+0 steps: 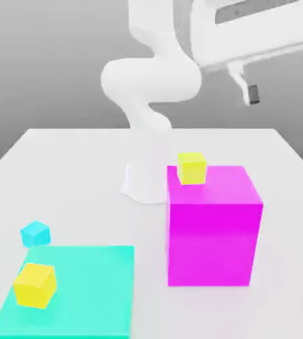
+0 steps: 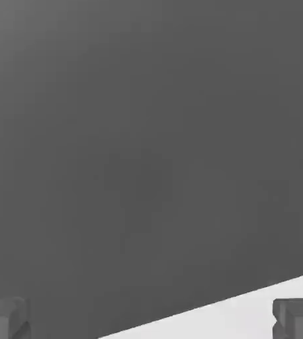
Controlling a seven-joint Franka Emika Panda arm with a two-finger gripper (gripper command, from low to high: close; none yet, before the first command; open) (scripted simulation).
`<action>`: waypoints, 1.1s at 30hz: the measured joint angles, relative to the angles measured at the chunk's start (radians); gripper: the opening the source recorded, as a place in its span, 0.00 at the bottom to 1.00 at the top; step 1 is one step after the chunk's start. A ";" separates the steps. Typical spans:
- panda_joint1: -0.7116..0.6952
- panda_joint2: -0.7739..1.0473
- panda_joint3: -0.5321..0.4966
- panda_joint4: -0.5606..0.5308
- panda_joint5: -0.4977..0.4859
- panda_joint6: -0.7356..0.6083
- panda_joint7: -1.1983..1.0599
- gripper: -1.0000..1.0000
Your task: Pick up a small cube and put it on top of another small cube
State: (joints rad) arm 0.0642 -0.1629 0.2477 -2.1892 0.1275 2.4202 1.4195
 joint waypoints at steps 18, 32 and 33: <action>0.366 0.663 -0.048 0.114 -0.300 0.148 0.883 0.50; 0.368 0.649 -0.046 0.108 -0.294 0.135 0.885 0.00; 0.349 0.614 -0.033 0.092 -0.278 0.116 0.848 0.00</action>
State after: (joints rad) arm 0.4132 0.4515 0.2144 -2.0969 -0.1501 2.5359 2.2677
